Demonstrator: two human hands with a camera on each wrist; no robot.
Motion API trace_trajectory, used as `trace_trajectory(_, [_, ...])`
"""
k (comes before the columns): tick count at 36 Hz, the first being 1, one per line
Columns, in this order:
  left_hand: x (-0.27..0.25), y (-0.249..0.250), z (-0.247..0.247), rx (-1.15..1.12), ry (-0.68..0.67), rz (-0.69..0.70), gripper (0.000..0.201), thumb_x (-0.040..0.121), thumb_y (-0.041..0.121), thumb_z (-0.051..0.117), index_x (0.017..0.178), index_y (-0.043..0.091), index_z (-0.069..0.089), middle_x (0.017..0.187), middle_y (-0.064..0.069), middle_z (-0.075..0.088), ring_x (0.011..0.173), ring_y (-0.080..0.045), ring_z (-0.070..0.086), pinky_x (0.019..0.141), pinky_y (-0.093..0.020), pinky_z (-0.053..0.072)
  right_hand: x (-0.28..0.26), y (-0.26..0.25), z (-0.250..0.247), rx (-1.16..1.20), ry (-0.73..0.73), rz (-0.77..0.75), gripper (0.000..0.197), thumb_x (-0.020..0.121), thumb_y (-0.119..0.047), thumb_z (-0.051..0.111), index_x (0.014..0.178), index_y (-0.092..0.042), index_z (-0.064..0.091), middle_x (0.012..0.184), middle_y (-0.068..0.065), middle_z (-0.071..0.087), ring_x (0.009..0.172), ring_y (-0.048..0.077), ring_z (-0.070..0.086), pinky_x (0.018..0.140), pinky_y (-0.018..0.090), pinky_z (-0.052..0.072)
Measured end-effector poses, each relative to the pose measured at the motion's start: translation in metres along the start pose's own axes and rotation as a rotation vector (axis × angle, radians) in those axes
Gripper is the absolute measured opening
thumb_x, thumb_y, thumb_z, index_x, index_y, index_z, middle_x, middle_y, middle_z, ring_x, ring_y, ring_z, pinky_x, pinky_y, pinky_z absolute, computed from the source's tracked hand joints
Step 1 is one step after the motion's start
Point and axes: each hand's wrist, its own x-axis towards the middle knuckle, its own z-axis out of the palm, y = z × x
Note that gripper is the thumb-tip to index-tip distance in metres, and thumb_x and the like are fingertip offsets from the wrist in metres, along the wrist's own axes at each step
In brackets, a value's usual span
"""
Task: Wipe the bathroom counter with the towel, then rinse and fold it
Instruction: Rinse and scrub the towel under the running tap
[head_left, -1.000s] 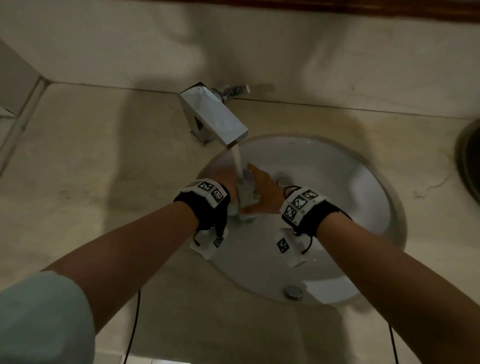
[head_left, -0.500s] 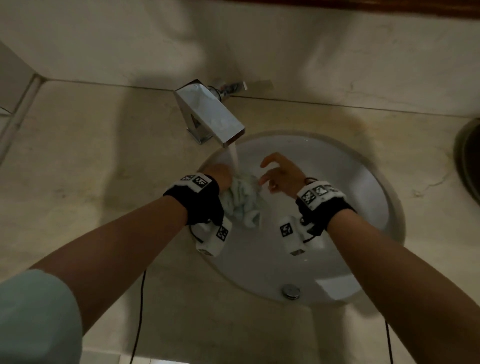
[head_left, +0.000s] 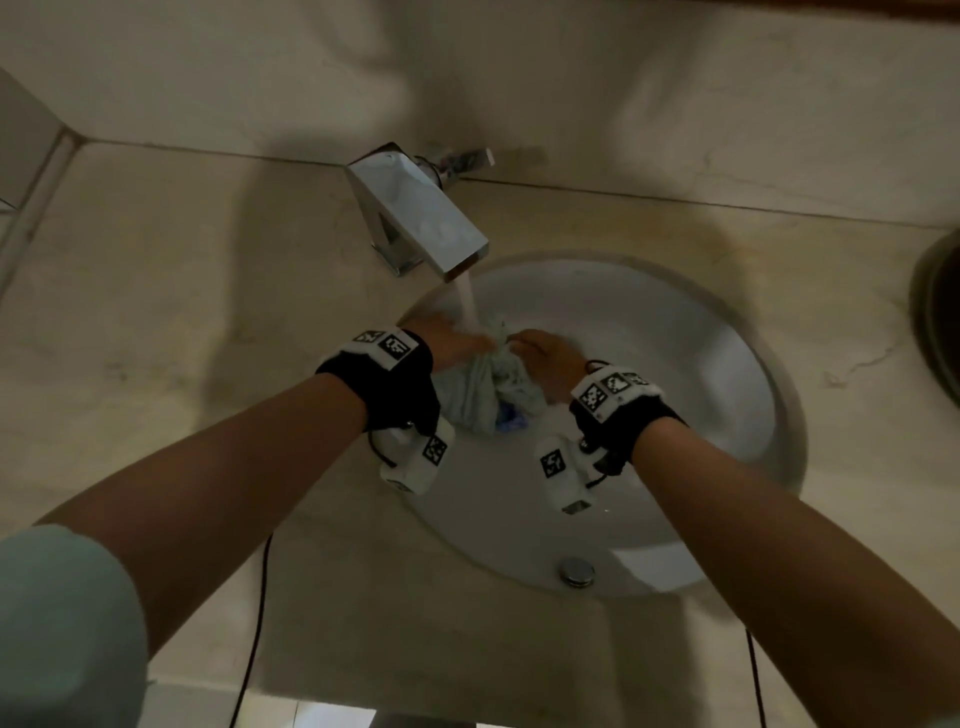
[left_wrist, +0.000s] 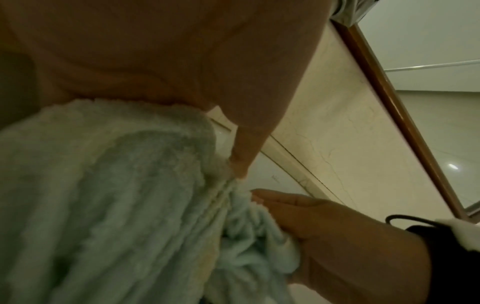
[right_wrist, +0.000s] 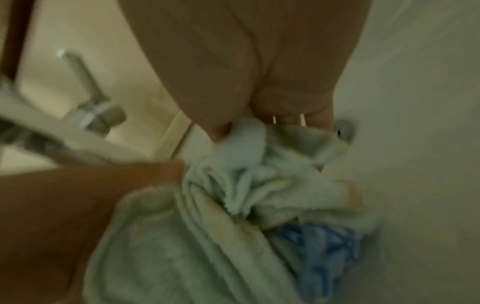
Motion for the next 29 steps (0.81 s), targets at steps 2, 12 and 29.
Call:
trace_trajectory(2, [-0.004, 0.002, -0.002, 0.043, 0.019, 0.002, 0.074, 0.089, 0.055, 0.052, 0.147, 0.015, 0.028, 0.154, -0.006, 0.028, 0.139, -0.025, 0.031, 0.111, -0.034, 0.027, 0.000, 0.001, -0.005, 0.031, 0.037, -0.009, 0.031, 0.103, -0.020, 0.038, 0.121, -0.006, 0.059, 0.126, 0.016, 0.058, 0.115, 0.033, 0.054, 0.092, 0.030, 0.039])
trace_trajectory(12, [-0.030, 0.021, -0.008, 0.074, 0.090, -0.053, 0.047, 0.105, 0.025, 0.024, 0.147, 0.004, 0.027, 0.156, -0.012, 0.023, 0.141, -0.028, 0.027, 0.111, -0.028, 0.022, -0.033, -0.040, -0.030, 0.487, 0.207, 0.158, 0.051, 0.097, -0.041, 0.046, 0.132, -0.003, 0.052, 0.136, 0.015, 0.053, 0.126, 0.030, 0.049, 0.109, 0.038, 0.038])
trace_trajectory(29, [-0.049, 0.013, -0.004, -0.202, 0.082, -0.063, 0.061, 0.097, 0.052, 0.035, 0.140, 0.008, 0.041, 0.146, -0.013, 0.040, 0.132, -0.030, 0.041, 0.112, -0.038, 0.031, -0.013, -0.002, -0.039, 0.326, -0.059, 0.404, 0.108, 0.020, -0.059, 0.087, 0.115, -0.013, 0.063, 0.111, 0.012, 0.068, 0.099, 0.038, 0.064, 0.088, 0.054, 0.052])
